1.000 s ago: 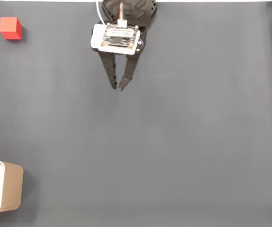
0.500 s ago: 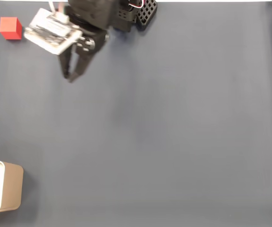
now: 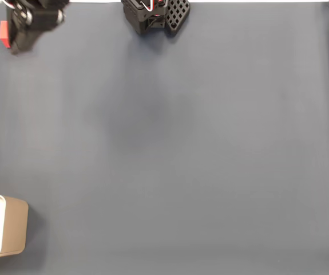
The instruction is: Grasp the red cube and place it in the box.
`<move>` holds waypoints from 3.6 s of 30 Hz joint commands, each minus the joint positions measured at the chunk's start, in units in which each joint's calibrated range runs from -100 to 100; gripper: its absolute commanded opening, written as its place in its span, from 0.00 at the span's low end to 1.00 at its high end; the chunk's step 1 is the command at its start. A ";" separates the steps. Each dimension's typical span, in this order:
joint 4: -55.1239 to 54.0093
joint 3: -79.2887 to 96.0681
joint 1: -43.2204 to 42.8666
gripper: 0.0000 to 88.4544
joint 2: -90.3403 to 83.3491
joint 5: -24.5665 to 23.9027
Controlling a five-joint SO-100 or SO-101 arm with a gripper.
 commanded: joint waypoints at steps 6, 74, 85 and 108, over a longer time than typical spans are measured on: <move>1.55 -3.42 10.01 0.00 0.56 0.34; -29.76 30.25 26.13 0.42 4.03 1.37; -33.78 32.99 25.56 0.43 7.84 1.27; -41.07 31.80 25.42 0.43 18.33 0.88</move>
